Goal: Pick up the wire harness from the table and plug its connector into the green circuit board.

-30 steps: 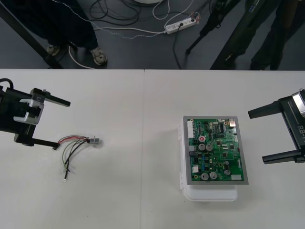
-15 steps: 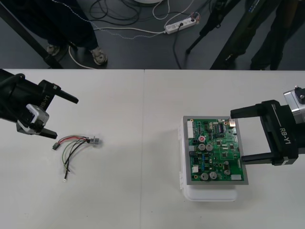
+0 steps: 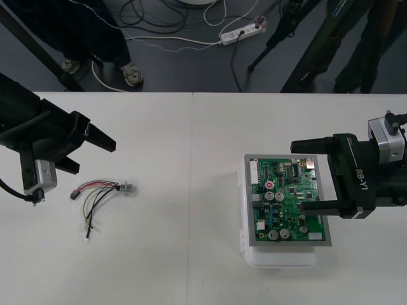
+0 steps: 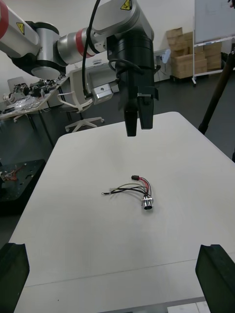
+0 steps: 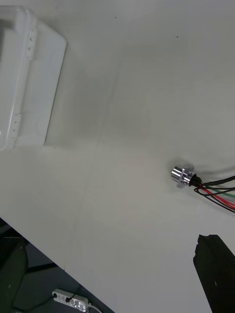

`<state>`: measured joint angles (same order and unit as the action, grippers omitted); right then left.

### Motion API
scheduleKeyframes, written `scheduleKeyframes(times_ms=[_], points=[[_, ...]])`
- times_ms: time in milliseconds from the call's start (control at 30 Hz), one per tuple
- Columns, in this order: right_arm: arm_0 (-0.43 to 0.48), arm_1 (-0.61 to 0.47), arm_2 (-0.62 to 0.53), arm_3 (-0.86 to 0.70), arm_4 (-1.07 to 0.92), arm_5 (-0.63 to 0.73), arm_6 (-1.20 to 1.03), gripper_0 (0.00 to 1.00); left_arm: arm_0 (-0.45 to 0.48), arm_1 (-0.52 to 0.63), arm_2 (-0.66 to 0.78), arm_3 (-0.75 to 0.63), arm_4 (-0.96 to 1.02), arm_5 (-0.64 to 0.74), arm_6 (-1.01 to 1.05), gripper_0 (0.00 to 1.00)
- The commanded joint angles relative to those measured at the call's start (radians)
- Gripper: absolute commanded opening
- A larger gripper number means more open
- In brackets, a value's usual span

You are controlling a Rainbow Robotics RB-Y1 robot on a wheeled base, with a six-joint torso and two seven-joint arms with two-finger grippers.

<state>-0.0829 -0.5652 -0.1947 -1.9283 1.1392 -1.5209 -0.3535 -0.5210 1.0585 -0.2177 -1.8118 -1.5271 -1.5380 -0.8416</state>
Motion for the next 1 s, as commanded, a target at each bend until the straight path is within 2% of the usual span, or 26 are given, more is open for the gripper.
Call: scheduleKeyframes(times_ms=[33, 367, 667, 1000], points=[[-0.011, 0.039, -0.019, -0.003, -0.021, 0.008, 0.024, 1.0, -0.083, 0.064, -0.06, -0.003, -0.008, -0.033, -0.171, 1.0], [0.002, 0.114, -0.048, -0.001, -0.01, 0.001, 0.044, 1.0, -0.129, 0.066, -0.115, -0.004, -0.039, 0.012, -0.444, 1.0], [-0.011, 0.122, -0.048, 0.038, -0.026, 0.01, 0.173, 1.0, -0.223, 0.097, -0.298, -0.018, -0.11, 0.127, -0.752, 1.0], [-0.051, 0.12, -0.042, 0.094, -0.038, 0.008, 0.266, 1.0, -0.335, 0.112, -0.493, -0.087, -0.24, 0.274, -0.981, 1.0]])
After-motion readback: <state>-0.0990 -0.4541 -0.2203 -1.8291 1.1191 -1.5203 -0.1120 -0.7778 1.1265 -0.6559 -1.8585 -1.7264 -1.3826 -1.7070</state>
